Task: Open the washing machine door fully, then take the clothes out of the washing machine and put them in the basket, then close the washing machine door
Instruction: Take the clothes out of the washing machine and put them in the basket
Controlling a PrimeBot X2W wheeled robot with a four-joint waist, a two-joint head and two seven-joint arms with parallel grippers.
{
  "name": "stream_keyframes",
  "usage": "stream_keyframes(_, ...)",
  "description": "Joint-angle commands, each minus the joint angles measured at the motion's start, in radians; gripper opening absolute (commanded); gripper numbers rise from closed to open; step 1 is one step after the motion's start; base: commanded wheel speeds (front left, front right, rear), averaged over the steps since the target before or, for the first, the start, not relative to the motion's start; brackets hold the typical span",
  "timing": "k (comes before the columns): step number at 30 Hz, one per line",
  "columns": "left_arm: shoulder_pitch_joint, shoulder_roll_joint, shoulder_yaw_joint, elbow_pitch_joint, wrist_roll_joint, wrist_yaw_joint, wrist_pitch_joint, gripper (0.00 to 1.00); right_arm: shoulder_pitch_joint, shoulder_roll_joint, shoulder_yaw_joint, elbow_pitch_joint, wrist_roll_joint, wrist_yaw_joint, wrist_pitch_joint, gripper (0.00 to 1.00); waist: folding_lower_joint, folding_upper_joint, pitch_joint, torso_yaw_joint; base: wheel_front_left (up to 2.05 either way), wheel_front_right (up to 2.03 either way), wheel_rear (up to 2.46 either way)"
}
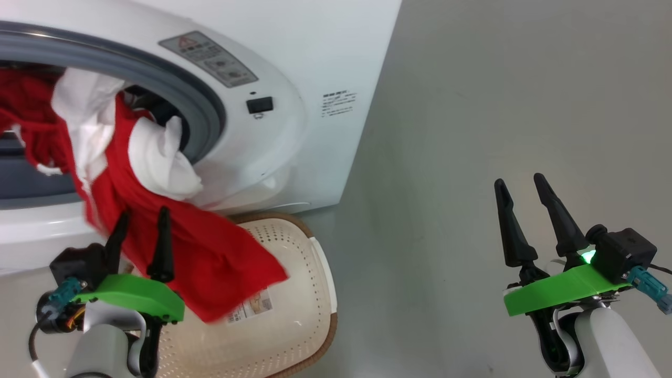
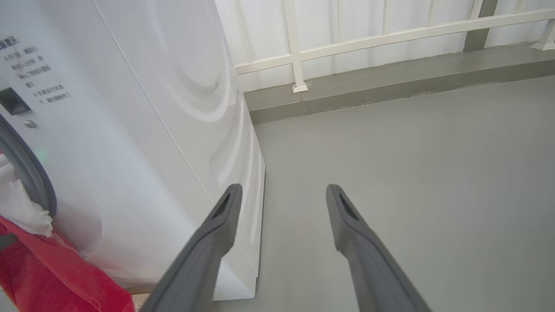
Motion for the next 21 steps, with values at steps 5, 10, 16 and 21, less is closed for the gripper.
stream_keyframes(5, 0.062, 0.001, 0.051, -0.108, 0.030, -0.006, -0.005, 1.00, 0.016, -0.002, 0.009, -0.014, -0.024, 0.006, -0.006, 1.00, 0.0000, 0.0000, -0.042, 0.046, 0.00, 0.00, 0.00)
stream_keyframes(10, 0.102, -0.015, 0.067, -0.189, 0.051, -0.006, -0.005, 1.00, 0.027, -0.002, 0.007, -0.010, -0.037, 0.006, -0.006, 1.00, 0.0000, 0.0000, -0.061, 0.069, 0.00, 0.00, 0.00)
stream_keyframes(16, 0.159, -0.026, 0.083, -0.287, 0.055, -0.006, -0.005, 1.00, 0.044, -0.007, 0.007, -0.006, -0.043, 0.006, -0.006, 1.00, 0.0000, 0.0000, -0.077, 0.090, 0.00, 0.00, 0.00)
stream_keyframes(21, 0.224, -0.030, 0.075, -0.357, 0.044, -0.006, -0.005, 1.00, 0.062, -0.013, 0.008, -0.003, -0.044, 0.006, -0.006, 1.00, 0.0000, 0.0000, -0.091, 0.104, 0.00, 0.00, 0.00)
